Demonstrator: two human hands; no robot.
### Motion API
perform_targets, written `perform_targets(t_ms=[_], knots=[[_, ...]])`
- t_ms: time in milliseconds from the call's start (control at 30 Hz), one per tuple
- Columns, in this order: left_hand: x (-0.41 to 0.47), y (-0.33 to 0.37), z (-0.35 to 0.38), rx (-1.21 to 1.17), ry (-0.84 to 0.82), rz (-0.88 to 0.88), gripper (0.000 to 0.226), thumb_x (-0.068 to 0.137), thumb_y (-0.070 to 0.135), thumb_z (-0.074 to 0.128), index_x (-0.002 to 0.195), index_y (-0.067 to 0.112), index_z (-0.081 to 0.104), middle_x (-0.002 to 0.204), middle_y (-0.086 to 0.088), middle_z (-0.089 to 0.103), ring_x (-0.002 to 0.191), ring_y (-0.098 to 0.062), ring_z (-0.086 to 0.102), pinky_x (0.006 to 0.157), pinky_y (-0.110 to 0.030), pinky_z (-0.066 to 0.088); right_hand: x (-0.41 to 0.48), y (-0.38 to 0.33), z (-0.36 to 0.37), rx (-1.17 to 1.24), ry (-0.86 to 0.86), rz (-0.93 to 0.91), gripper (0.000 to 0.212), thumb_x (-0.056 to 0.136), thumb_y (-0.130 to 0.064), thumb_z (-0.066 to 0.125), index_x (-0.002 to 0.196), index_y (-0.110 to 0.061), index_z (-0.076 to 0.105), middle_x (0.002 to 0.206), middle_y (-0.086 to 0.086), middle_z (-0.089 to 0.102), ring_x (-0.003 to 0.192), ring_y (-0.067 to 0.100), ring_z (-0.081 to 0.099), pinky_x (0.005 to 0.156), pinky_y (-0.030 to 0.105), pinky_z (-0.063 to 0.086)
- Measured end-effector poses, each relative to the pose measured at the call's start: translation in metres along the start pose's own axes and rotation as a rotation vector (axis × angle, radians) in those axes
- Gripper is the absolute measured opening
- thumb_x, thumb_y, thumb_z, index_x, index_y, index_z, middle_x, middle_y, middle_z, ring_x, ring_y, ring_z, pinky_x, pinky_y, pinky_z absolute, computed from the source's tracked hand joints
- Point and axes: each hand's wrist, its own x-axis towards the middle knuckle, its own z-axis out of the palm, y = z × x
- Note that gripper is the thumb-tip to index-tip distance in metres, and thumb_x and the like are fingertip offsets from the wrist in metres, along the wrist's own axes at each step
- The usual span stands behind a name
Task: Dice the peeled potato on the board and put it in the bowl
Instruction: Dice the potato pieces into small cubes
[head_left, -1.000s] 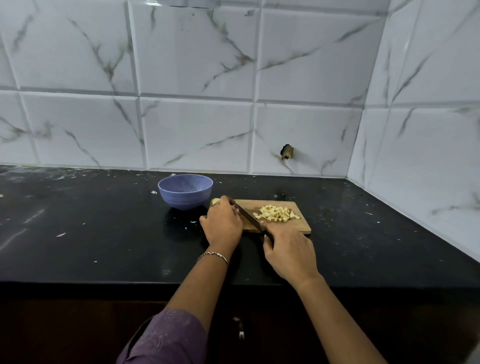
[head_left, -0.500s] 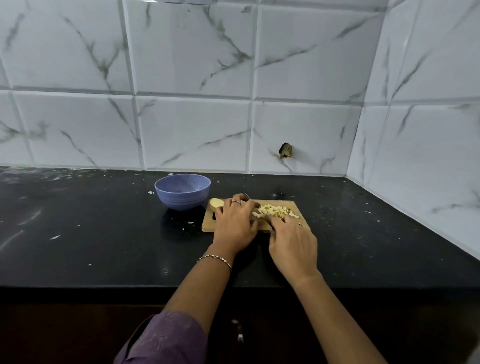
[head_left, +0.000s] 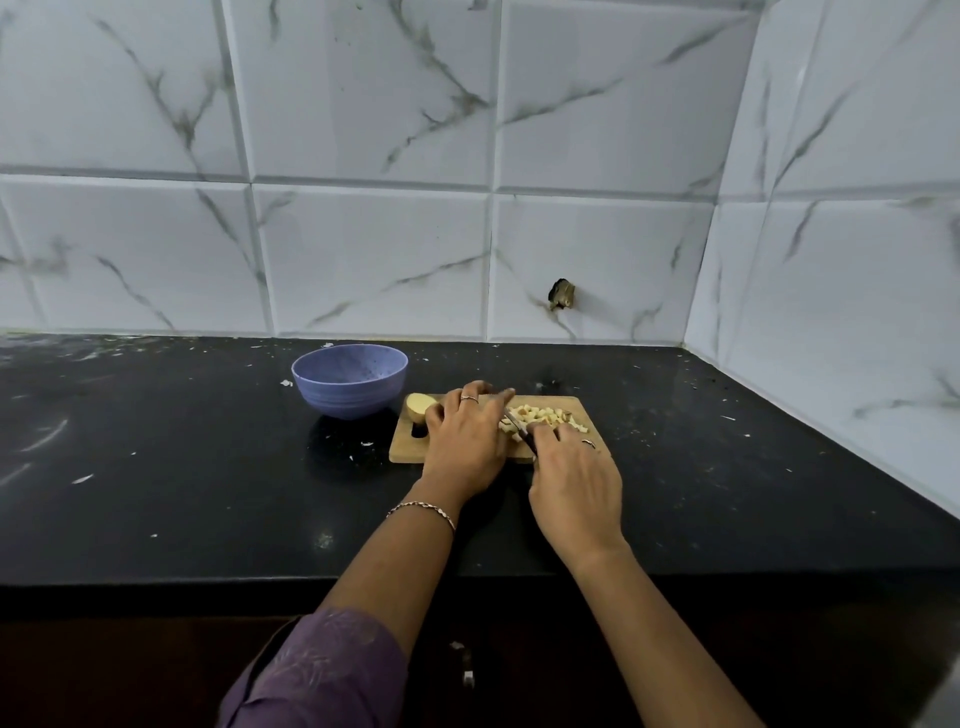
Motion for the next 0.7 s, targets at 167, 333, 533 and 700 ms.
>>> perform_targets(t_ms=[167,333,533,700], knots=[[-0.002,-0.006,-0.010,-0.119,0.228,-0.347,0.054,0.091,0.023,0.055,0.143,0.026,0.040,0.146,-0.003,0.040,0.134,-0.025,0.034,0.107,-0.046,0.027,0.001,-0.001,0.003,0.042,-0.018,-0.010,0.038,0.100,-0.018,0.049,0.138,-0.020,0.047,0.114,-0.001,0.061,0.089,0.016,0.063,0.069,0.027,0.046],[-0.006,-0.026,-0.024,-0.284,0.304,-0.602,0.053,0.088,0.018,0.063,0.138,0.024,0.050,0.140,-0.006,0.046,0.129,-0.027,0.039,0.105,-0.045,0.033,0.008,-0.012,0.007,0.134,-0.081,-0.006,0.045,0.102,-0.021,0.043,0.147,-0.020,0.036,0.114,0.000,0.061,0.085,0.018,0.063,0.061,0.030,0.049],[-0.003,-0.046,-0.024,-0.221,0.146,-0.480,0.064,0.092,0.022,0.061,0.150,0.014,0.035,0.147,-0.010,0.042,0.136,-0.029,0.037,0.107,-0.042,0.035,0.030,-0.032,0.011,0.254,-0.106,0.013,0.044,0.103,-0.023,0.041,0.147,-0.019,0.037,0.117,0.003,0.064,0.099,0.021,0.064,0.070,0.032,0.047],[0.010,-0.050,-0.015,-0.152,0.031,-0.388,0.059,0.097,0.025,0.055,0.151,0.013,0.033,0.152,-0.011,0.039,0.139,-0.030,0.036,0.109,-0.042,0.033,0.037,-0.041,0.020,0.270,-0.077,0.040,0.043,0.104,-0.027,0.040,0.147,-0.019,0.037,0.115,0.002,0.066,0.100,0.020,0.065,0.076,0.034,0.051]])
